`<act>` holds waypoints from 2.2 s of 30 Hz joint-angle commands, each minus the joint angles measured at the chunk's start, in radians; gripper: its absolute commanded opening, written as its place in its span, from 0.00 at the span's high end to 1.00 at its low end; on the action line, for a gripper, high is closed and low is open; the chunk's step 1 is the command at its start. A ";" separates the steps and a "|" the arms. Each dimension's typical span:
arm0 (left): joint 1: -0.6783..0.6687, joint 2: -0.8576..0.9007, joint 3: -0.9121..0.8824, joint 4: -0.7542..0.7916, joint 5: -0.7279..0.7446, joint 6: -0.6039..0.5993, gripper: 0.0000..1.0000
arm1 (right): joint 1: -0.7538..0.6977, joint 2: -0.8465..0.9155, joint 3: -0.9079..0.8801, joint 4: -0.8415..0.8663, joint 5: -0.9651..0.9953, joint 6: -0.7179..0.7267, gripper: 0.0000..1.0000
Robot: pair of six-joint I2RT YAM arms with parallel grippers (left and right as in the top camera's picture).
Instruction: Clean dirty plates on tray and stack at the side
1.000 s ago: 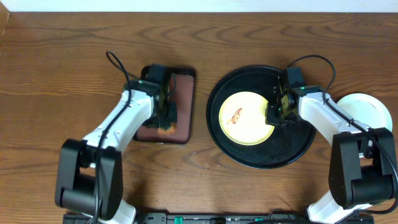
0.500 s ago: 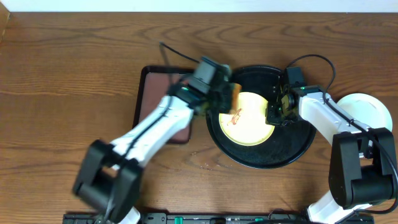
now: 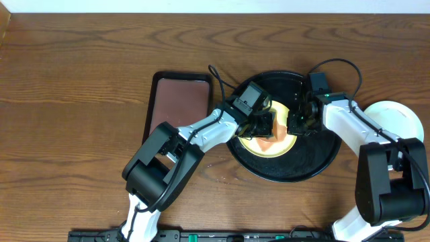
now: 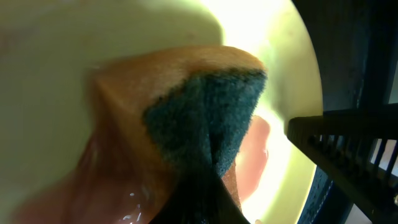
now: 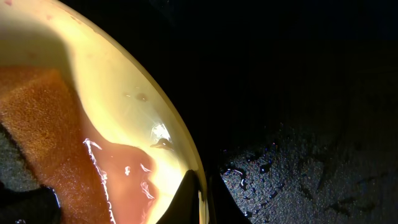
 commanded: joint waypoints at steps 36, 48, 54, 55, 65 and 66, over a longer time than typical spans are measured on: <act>-0.086 0.087 0.148 -0.081 -0.250 0.027 0.93 | 0.003 0.020 -0.022 -0.023 0.056 -0.021 0.99; -0.004 0.136 0.151 -0.072 -0.229 0.101 0.92 | 0.003 0.020 -0.022 -0.024 0.056 -0.021 0.99; 0.124 0.128 0.160 -0.176 -0.257 0.146 0.93 | 0.003 0.020 -0.022 -0.027 0.056 -0.028 0.99; 0.138 0.126 0.170 -0.224 -0.293 0.148 0.93 | 0.003 0.020 -0.022 -0.027 0.056 -0.028 0.99; 0.121 0.015 0.218 -0.544 -0.453 0.147 0.93 | 0.003 0.020 -0.022 -0.027 0.056 -0.027 0.99; 0.113 0.003 0.218 -0.575 -0.450 0.140 0.93 | 0.003 0.020 -0.022 -0.027 0.056 -0.027 0.99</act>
